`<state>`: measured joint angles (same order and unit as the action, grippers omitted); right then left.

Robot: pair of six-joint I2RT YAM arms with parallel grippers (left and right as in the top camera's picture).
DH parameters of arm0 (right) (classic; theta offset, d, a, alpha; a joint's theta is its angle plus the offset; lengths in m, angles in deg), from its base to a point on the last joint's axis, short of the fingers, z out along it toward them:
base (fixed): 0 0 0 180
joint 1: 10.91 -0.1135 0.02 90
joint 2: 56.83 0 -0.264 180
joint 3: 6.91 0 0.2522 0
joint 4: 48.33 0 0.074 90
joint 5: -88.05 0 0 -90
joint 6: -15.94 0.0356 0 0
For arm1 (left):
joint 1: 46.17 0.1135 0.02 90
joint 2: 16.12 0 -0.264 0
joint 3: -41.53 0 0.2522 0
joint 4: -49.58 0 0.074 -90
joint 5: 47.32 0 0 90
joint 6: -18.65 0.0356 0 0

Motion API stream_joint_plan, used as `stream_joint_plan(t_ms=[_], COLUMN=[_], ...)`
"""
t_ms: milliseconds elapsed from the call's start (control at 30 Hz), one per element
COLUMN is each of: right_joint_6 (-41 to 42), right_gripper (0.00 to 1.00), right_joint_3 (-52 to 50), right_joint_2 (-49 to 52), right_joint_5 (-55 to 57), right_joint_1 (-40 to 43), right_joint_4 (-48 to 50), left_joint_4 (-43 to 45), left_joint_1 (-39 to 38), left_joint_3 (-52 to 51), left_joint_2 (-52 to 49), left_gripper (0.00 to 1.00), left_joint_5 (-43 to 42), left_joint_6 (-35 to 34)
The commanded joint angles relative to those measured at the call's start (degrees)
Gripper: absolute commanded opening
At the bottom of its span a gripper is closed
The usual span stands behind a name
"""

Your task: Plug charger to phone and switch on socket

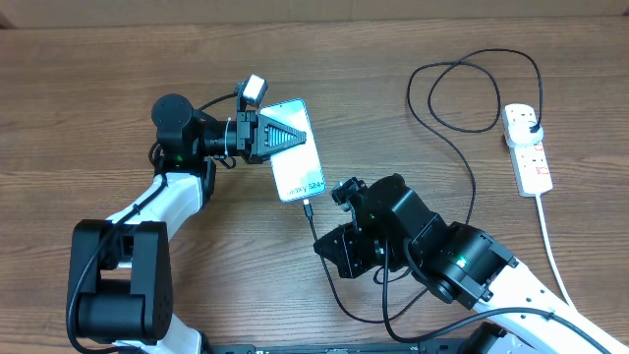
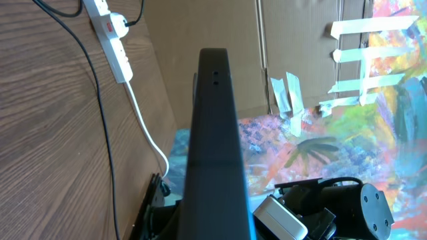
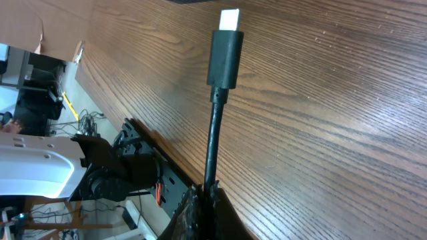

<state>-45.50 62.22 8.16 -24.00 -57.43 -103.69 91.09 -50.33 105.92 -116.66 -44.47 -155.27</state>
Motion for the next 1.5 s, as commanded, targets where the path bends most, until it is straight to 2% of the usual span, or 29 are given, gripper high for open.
stream_joint_plan(t_ms=[0, 200, 467, 1233, 1467], right_joint_6=[-0.55, -0.52, -0.50, -0.52, -2.89], right_gripper=[0.04, 0.04, 0.04, 0.04, 0.04], right_joint_3=[0.02, 0.02, 0.02, 0.00, 0.02], right_joint_2=[-0.35, -0.35, -0.35, -0.35, -0.35], right_joint_5=[0.42, 0.39, 0.39, 0.66, 5.81], right_joint_1=[0.09, 0.09, 0.09, 0.09, 0.15], right_joint_4=[0.66, 1.25, 1.27, 2.32, 2.14], left_joint_4=[0.31, 0.28, 0.31, 0.31, 0.33], left_joint_1=[-0.37, -0.37, -0.37, -1.97, -1.97], left_joint_3=[0.04, 0.04, 0.04, 0.04, 0.04], left_joint_2=[0.55, 0.55, 0.55, 0.55, 0.55], left_gripper=[0.04, 0.04, 0.04, 0.04, 0.04], left_joint_5=[0.13, 0.20, 0.31, -1.40, -3.37], left_joint_6=[1.68, 1.46, -2.47, -1.36, -0.72])
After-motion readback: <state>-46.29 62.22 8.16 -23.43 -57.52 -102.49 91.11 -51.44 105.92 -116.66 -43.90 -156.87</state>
